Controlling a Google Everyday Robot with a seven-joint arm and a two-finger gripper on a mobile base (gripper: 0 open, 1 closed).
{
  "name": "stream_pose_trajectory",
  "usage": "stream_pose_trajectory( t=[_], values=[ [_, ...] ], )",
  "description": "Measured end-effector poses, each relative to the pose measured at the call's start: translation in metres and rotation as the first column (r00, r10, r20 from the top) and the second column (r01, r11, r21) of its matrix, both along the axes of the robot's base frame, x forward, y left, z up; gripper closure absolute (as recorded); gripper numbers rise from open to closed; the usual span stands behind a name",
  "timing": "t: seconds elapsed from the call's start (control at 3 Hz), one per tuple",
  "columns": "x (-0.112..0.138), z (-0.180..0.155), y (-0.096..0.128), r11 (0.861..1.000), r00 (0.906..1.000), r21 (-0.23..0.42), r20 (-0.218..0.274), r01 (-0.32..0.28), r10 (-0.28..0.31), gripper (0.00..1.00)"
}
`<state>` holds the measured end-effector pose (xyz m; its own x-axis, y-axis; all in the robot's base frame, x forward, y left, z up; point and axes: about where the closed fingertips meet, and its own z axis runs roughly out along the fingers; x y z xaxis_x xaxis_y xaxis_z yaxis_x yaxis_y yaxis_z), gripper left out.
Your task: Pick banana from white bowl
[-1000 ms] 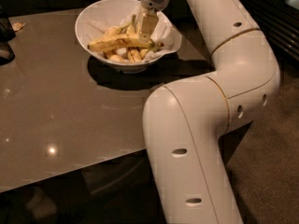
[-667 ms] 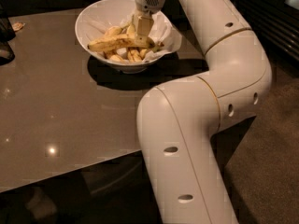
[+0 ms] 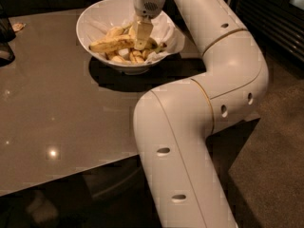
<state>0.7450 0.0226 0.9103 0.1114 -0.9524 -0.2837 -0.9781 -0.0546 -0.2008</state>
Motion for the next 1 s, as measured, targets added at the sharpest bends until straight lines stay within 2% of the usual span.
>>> stream_pose_trajectory(
  t=[0.67,1.0],
  values=[
    [0.001,-0.018,-0.003,1.0,0.9993,-0.019,-0.038,0.002,-0.003,0.41],
    [0.0,-0.022,-0.009,0.999,0.9986,-0.03,-0.049,0.015,-0.016,0.6]
  ],
)
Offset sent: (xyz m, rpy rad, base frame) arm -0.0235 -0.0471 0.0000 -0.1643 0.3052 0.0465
